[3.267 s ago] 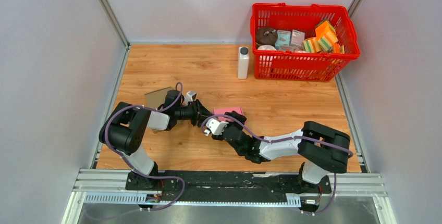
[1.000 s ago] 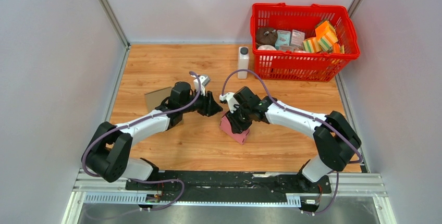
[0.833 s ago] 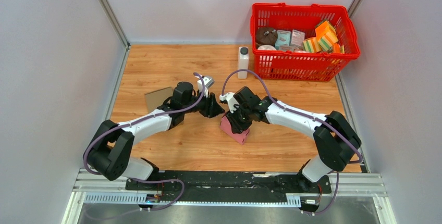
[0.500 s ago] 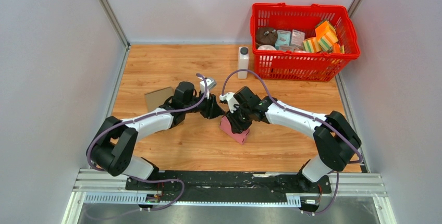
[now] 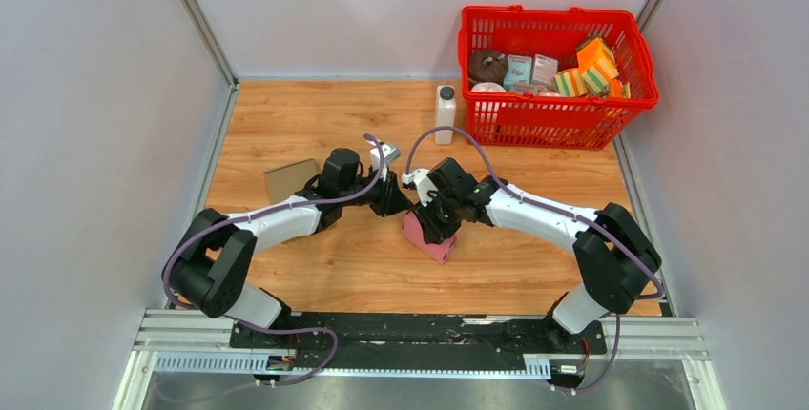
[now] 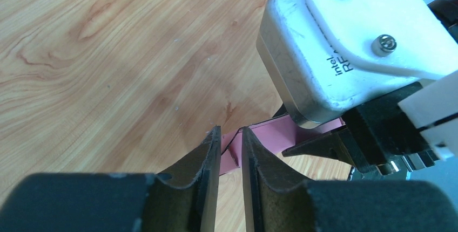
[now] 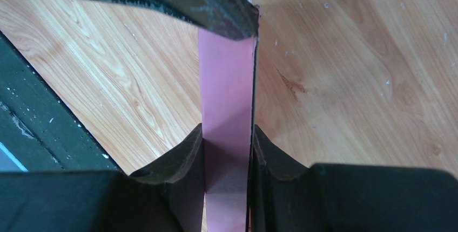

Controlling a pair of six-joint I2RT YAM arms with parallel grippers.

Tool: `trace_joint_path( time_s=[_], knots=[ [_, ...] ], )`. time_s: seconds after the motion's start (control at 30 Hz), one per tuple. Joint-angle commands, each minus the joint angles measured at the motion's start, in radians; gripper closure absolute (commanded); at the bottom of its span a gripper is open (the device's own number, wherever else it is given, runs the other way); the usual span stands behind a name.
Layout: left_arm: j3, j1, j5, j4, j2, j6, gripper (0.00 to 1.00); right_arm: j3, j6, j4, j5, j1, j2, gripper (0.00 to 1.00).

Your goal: Fold the paper box

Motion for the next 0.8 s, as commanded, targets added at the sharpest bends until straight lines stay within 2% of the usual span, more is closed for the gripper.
trace_joint_path(
  time_s=[0.0, 0.2, 0.5, 0.77],
  knots=[
    [0.052, -0.031, 0.023, 0.006, 0.005, 0.042, 0.78, 0.025, -0.011, 0.035, -0.02, 0.004, -0.021, 0.8],
    [0.046, -0.068, -0.039, -0.06, -0.031, 0.072, 0.87, 0.026, -0.01, 0.035, -0.018, 0.004, -0.019, 0.81],
    [0.029, -0.1, -0.118, -0.123, -0.061, 0.107, 0.92, 0.025, -0.003, 0.046, -0.015, 0.008, -0.019, 0.82],
    [-0.037, -0.134, -0.185, -0.105, -0.101, 0.135, 0.95, 0.02, 0.001, 0.063, 0.0, 0.019, -0.022, 0.83]
  ],
)
